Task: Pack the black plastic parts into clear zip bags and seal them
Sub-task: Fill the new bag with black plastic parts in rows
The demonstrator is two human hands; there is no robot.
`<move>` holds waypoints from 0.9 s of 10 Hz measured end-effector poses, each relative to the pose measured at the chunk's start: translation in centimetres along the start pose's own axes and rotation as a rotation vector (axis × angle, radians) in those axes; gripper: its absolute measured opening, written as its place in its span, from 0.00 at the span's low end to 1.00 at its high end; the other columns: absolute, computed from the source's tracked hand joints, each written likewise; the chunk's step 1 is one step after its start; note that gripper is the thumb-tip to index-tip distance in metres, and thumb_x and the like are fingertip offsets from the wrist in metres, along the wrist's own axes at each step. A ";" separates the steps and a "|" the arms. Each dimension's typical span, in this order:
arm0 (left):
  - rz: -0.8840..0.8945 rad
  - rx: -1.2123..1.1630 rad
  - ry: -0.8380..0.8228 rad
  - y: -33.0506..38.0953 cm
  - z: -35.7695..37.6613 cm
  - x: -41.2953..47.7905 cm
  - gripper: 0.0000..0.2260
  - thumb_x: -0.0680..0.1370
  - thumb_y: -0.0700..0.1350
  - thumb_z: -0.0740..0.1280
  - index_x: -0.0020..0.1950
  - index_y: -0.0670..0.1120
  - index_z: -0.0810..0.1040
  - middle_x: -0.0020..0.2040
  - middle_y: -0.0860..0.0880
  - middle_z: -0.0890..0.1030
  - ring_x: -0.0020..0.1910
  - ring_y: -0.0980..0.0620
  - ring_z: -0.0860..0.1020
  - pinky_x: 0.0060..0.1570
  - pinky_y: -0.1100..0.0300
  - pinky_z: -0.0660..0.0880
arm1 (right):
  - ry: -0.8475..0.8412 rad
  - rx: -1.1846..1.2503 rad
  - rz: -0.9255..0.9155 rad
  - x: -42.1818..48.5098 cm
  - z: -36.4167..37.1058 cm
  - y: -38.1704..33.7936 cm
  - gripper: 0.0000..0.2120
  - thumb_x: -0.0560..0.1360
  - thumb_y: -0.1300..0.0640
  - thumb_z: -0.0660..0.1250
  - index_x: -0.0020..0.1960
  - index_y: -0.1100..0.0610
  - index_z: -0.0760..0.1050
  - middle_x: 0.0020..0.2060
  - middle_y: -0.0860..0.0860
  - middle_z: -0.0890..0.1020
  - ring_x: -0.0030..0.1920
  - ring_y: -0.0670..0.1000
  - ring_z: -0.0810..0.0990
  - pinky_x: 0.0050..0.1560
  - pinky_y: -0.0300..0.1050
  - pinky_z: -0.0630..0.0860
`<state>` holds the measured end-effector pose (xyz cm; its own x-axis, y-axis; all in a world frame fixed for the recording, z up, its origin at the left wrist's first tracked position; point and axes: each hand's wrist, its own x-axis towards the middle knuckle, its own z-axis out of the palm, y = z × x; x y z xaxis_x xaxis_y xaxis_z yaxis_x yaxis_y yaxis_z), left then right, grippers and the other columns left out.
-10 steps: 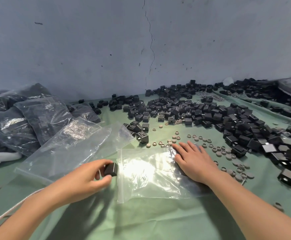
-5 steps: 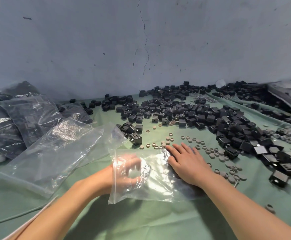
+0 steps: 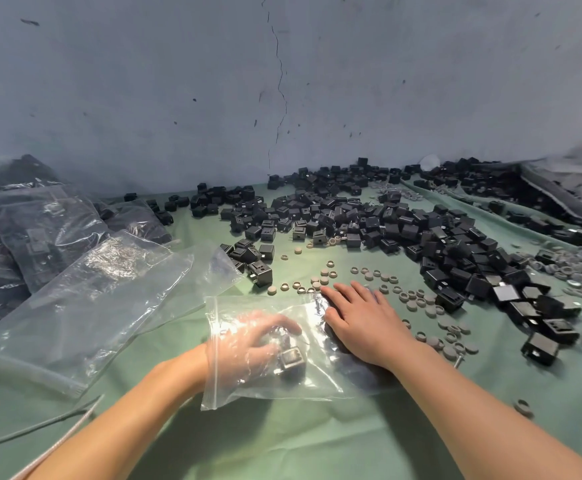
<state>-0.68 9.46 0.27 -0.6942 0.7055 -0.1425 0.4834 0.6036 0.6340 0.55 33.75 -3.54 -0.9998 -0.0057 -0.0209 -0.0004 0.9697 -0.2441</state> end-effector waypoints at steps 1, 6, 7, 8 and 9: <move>0.030 -0.064 0.008 0.0 -0.3 0.3 0.14 0.78 0.52 0.70 0.62 0.52 0.77 0.57 0.52 0.81 0.56 0.55 0.79 0.60 0.58 0.75 | 0.000 0.003 -0.002 0.0 0.0 0.0 0.26 0.83 0.42 0.43 0.81 0.40 0.47 0.81 0.44 0.54 0.81 0.49 0.46 0.79 0.56 0.43; 0.089 0.119 -0.109 0.2 -1.1 0.8 0.12 0.79 0.46 0.68 0.61 0.56 0.80 0.54 0.57 0.82 0.55 0.60 0.79 0.58 0.61 0.75 | 0.005 0.002 -0.013 0.1 0.0 0.1 0.26 0.83 0.42 0.43 0.81 0.40 0.47 0.81 0.45 0.54 0.81 0.50 0.47 0.79 0.57 0.43; 0.122 0.180 -0.154 1.9 -0.9 1.1 0.13 0.78 0.46 0.69 0.63 0.54 0.80 0.52 0.53 0.83 0.52 0.55 0.80 0.56 0.62 0.74 | 0.009 -0.004 -0.014 0.1 0.1 0.2 0.26 0.83 0.41 0.43 0.81 0.40 0.47 0.81 0.45 0.55 0.81 0.50 0.47 0.79 0.58 0.43; 0.126 0.159 -0.148 2.3 -0.5 1.8 0.14 0.79 0.45 0.70 0.65 0.50 0.80 0.56 0.51 0.83 0.54 0.55 0.80 0.56 0.66 0.73 | 0.010 -0.008 -0.014 0.1 0.2 0.2 0.26 0.83 0.41 0.43 0.80 0.40 0.47 0.81 0.45 0.55 0.81 0.50 0.47 0.79 0.57 0.43; 0.128 0.154 -0.089 2.0 0.0 1.6 0.24 0.75 0.56 0.71 0.68 0.62 0.66 0.60 0.64 0.72 0.49 0.72 0.71 0.49 0.84 0.62 | 0.011 0.002 -0.014 0.2 0.2 0.1 0.26 0.83 0.42 0.43 0.80 0.39 0.48 0.81 0.46 0.55 0.81 0.50 0.47 0.79 0.58 0.43</move>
<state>-0.83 11.79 1.36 -0.5756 0.8058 -0.1394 0.6448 0.5520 0.5287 0.39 33.85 -3.75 -0.9998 -0.0168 -0.0063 -0.0147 0.9690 -0.2467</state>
